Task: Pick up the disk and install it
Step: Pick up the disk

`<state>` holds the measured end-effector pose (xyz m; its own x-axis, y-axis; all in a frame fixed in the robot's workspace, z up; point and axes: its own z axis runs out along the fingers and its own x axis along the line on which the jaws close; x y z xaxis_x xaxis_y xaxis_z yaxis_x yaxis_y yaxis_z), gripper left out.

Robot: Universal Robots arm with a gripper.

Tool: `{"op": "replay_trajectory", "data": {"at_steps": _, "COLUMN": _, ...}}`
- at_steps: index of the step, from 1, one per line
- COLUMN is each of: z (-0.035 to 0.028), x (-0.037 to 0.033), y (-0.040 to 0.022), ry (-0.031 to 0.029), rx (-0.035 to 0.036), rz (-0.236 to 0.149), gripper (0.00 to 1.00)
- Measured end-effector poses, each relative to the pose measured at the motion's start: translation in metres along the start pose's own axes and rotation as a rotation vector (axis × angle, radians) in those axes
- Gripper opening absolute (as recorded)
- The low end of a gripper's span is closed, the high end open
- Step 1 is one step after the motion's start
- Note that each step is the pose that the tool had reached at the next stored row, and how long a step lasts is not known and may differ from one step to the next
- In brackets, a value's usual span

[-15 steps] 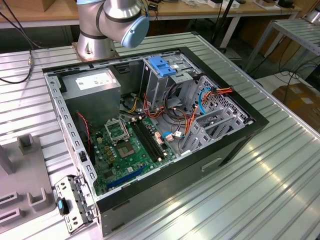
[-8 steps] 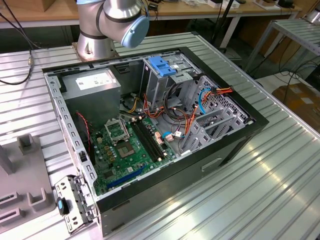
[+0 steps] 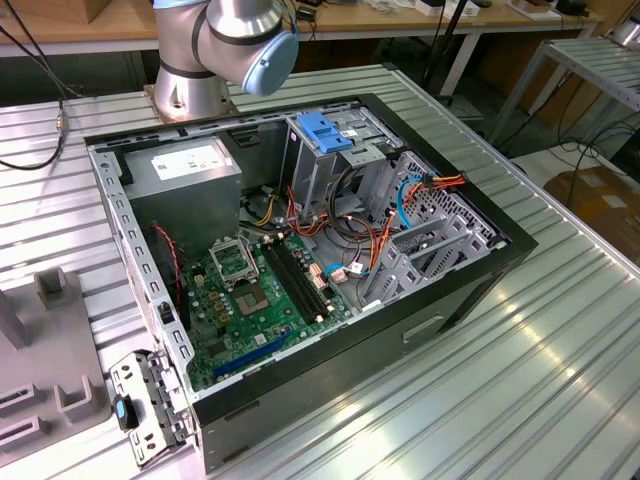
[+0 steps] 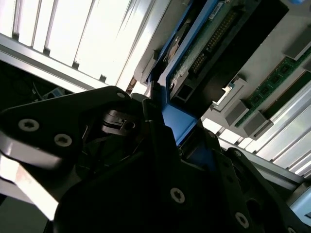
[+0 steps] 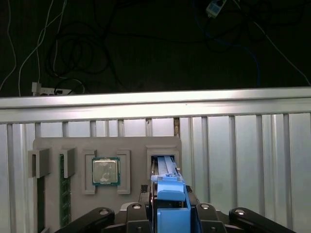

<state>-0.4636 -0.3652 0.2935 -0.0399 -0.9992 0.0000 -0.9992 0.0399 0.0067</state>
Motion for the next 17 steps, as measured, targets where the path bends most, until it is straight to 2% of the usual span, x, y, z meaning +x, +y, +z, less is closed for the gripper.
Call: {"op": "replay_trajectory", "data": {"at_steps": 17, "z": 0.0, "x": 0.0, "y": 0.0, "ry": 0.0, "rx": -0.0001, "rz": 0.015, "gripper": 0.37}}
